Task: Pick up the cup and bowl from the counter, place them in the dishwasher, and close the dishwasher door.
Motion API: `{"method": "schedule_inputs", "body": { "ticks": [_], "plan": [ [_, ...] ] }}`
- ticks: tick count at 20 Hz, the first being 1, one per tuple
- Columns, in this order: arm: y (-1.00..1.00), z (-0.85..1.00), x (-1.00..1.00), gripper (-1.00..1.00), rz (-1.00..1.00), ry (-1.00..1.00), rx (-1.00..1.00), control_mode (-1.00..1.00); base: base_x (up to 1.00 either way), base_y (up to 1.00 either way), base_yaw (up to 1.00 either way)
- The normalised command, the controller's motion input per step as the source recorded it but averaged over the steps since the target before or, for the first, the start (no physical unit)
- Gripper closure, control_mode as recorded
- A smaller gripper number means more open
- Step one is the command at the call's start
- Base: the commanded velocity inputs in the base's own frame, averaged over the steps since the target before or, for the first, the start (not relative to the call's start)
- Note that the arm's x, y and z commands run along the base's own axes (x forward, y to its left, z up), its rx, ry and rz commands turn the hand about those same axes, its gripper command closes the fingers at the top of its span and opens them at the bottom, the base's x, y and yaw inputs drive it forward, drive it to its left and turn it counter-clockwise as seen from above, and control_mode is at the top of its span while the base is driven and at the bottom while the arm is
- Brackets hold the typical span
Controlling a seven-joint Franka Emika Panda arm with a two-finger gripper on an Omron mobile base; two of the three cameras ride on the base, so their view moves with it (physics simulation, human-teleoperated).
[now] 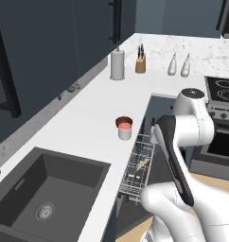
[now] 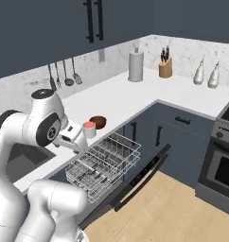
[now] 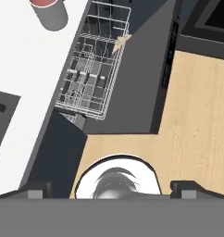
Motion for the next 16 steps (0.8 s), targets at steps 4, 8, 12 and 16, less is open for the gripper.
{"method": "schedule_inputs", "body": {
  "ticks": [4,8,12,16],
  "plan": [
    [0.00,0.00,0.00,-1.00,0.00,0.00,0.00,1.00,0.05,0.18,-0.27],
    [0.00,0.00,0.00,-1.00,0.00,0.00,0.00,1.00,0.08,0.18,-0.28],
    [0.00,0.00,0.00,-1.00,0.00,0.00,0.00,1.00,0.05,0.16,-0.28],
    [0.00,0.00,0.00,-1.00,0.00,0.00,0.00,1.00,0.10,0.24,-0.20]
  ]
}}
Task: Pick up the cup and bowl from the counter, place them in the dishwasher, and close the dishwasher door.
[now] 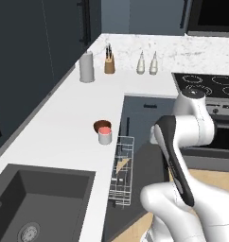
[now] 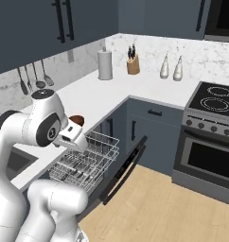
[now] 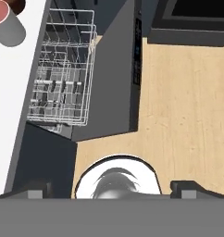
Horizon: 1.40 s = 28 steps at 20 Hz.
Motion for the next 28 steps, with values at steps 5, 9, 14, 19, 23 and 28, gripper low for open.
{"method": "schedule_inputs", "body": {
  "ticks": [5,9,14,19,23,28],
  "plan": [
    [0.01,0.00,0.06,-1.00,-0.02,0.00,0.00,-1.00,0.00,0.00,0.00],
    [0.00,0.00,0.00,-1.00,0.00,0.00,0.00,-1.00,0.00,0.00,0.00],
    [0.14,-0.15,0.24,-1.00,0.00,0.00,0.00,-1.00,0.00,0.00,0.00],
    [0.33,-0.14,0.60,-1.00,0.00,0.00,0.00,-1.00,0.00,0.00,0.00],
    [0.41,-0.05,0.70,-1.00,0.00,0.00,0.00,-1.00,0.00,0.00,0.00],
    [0.42,-0.03,0.79,-1.00,0.00,0.00,0.00,-1.00,0.00,0.00,0.00]
  ]
}}
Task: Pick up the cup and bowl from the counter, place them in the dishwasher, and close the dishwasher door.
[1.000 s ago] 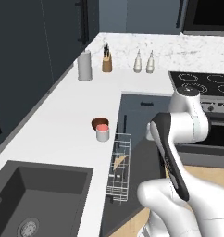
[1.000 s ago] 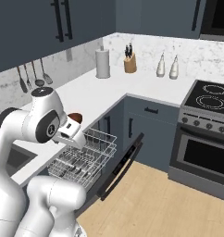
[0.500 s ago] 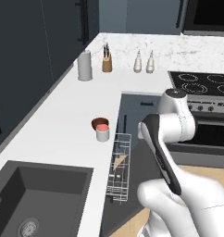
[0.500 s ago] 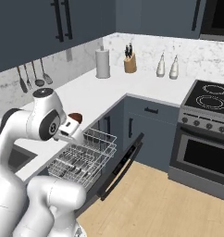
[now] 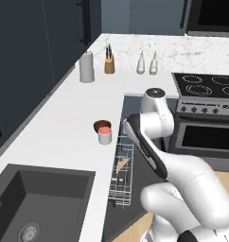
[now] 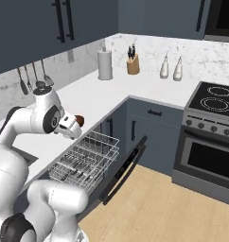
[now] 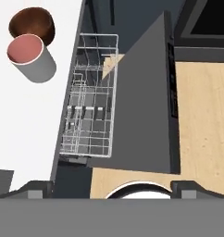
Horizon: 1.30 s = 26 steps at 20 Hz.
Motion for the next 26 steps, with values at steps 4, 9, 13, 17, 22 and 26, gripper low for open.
{"method": "schedule_inputs", "body": {
  "ticks": [4,9,13,17,22,26],
  "plan": [
    [0.33,-0.07,0.83,-1.00,0.00,0.00,0.00,-1.00,0.00,0.00,0.00],
    [0.32,-0.11,0.77,-1.00,0.00,0.00,0.00,-1.00,0.00,0.00,0.00],
    [0.23,-0.17,0.57,-1.00,0.00,0.00,0.00,-1.00,0.00,0.00,0.00],
    [0.11,-0.19,0.47,-1.00,0.00,0.00,0.01,-1.00,0.00,0.00,0.00],
    [0.01,-0.25,0.41,-1.00,0.00,0.00,0.04,-1.00,0.00,0.00,0.00],
    [0.08,-0.26,0.33,-1.00,0.00,0.01,0.01,-1.00,0.00,0.00,0.00]
  ]
}}
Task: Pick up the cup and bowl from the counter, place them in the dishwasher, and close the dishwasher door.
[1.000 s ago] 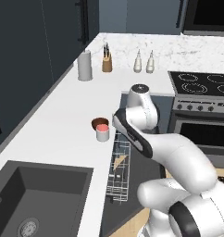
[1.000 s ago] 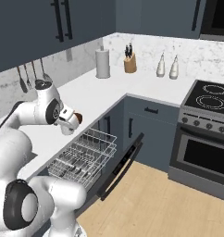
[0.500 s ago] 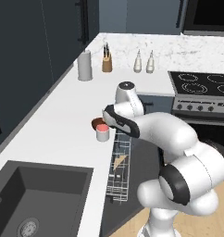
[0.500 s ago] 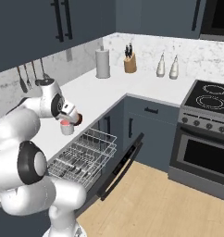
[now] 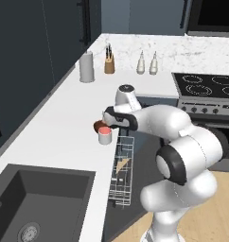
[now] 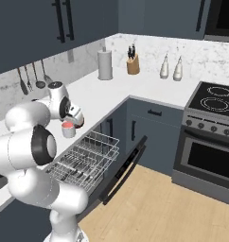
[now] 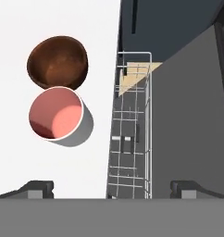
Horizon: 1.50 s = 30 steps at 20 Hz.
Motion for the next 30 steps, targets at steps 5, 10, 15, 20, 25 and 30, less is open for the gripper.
{"method": "schedule_inputs", "body": {
  "ticks": [5,10,15,20,25,30],
  "plan": [
    [0.21,-0.33,0.38,-1.00,0.00,0.04,0.00,-1.00,0.00,0.00,0.00],
    [0.24,-0.29,0.49,-1.00,0.00,0.09,0.00,-1.00,0.00,0.00,0.00],
    [0.12,-0.26,0.50,-1.00,0.00,0.10,0.00,-1.00,0.00,0.00,0.00],
    [0.08,-0.23,0.50,-1.00,0.00,0.08,0.00,-1.00,0.00,0.00,0.00],
    [0.04,-0.23,0.47,-1.00,0.00,0.07,0.00,-1.00,0.00,0.00,0.00],
    [0.00,-0.22,0.13,-1.00,-0.01,0.05,0.00,-1.00,0.00,0.00,0.00]
  ]
}}
